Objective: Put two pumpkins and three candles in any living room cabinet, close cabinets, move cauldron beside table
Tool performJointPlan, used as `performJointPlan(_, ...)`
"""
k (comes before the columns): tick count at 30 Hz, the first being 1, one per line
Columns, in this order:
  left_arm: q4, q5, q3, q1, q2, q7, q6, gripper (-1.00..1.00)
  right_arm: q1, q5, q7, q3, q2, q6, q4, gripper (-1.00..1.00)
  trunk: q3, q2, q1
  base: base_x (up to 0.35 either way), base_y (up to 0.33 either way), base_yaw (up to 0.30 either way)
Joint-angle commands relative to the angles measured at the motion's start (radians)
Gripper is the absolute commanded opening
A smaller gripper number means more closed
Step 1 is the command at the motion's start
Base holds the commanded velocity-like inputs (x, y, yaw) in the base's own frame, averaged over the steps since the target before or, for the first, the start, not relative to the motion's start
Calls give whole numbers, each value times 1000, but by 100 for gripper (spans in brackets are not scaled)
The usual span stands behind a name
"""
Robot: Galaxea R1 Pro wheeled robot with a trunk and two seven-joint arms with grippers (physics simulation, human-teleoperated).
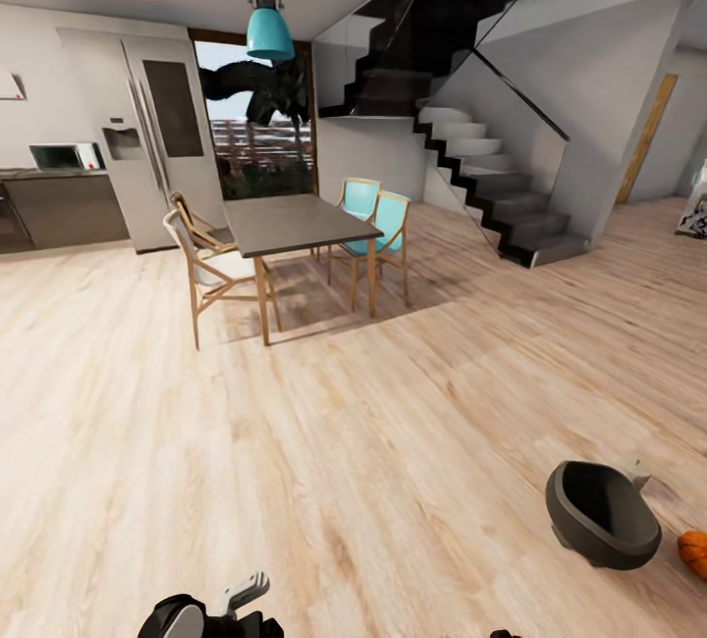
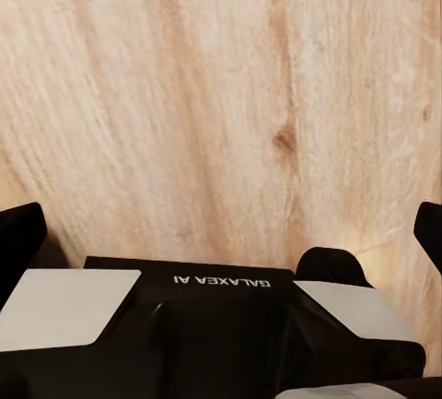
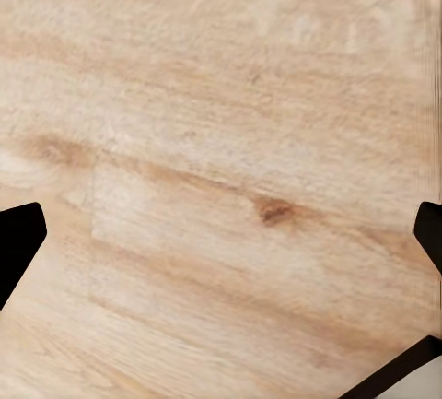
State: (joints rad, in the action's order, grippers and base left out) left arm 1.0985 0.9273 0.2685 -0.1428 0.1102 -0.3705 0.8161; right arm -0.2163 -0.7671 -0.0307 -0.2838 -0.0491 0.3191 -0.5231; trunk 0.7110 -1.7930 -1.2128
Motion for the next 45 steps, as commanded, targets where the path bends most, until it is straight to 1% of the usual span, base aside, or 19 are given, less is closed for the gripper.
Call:
performJointPlan(1, 0, 0, 0, 0, 0, -1, 0, 100, 0, 0, 0, 0, 0, 0, 0, 100, 0, 0, 0, 9, 22, -281)
performJointPlan(38, 0, 1, 0, 0, 0, 1, 0, 100, 0, 0, -2, 0, 1, 0, 0, 100, 0, 0, 0, 0, 1, -281)
performJointPlan(45, 0, 1, -1, 0, 1, 1, 0, 100, 0, 0, -2, 0, 0, 0, 0, 100, 0, 0, 0, 74, 106, -281)
